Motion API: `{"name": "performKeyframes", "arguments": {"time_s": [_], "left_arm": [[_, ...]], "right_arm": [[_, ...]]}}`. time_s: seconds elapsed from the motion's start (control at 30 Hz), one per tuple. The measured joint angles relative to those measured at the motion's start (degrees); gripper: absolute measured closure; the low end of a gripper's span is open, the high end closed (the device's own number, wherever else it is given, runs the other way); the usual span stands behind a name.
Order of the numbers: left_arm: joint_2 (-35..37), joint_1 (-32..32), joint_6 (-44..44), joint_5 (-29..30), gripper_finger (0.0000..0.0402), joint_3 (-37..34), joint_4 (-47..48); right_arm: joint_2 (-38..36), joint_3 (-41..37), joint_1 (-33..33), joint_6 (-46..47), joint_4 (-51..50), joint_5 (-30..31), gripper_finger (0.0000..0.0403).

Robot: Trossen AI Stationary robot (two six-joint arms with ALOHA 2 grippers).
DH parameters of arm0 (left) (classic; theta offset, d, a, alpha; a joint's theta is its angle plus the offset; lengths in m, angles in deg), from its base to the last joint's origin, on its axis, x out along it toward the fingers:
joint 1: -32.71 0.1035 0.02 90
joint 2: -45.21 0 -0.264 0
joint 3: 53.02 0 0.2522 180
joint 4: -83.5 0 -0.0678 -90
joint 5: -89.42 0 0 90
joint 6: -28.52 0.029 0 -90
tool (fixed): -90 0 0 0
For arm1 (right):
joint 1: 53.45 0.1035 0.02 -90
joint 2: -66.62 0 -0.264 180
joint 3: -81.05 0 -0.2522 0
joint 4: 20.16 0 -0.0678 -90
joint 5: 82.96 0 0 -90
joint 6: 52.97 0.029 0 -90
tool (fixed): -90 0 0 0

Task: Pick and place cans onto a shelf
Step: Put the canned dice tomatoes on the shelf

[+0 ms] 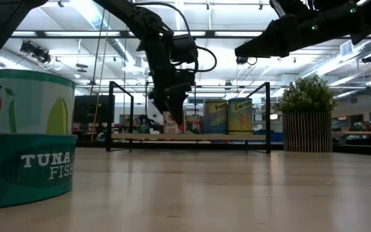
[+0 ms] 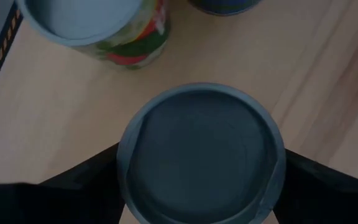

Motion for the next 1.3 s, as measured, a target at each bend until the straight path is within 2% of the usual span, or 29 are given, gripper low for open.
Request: {"name": "performKeyframes", "arguments": {"time_s": [0.2, 0.4, 1.03, 1.3], "left_arm": [[0.0, -0.3, 0.2, 0.2, 0.0081, 0.0, 0.3], [0.1, -0.4, 0.1, 2.4, 0.0009, 0.0, 0.5], [2.5, -1.6, -1.3, 4.3, 0.0004, 0.0, -0.4], [2.9, -2.3, 0.4, 3.5, 0.0005, 0.0, -5.3]], "right_arm": [[0.0, 0.0, 0.0, 0.0, 0.0, 0.0, 0.0054], [0.0, 0.0, 0.0, 0.0, 0.0, 0.0, 0.0054], [0.0, 0.0, 0.0, 0.0, 0.1, 0.0, 0.0054], [0.0, 0.0, 0.0, 0.0, 0.2, 0.0, 0.0054]]}}
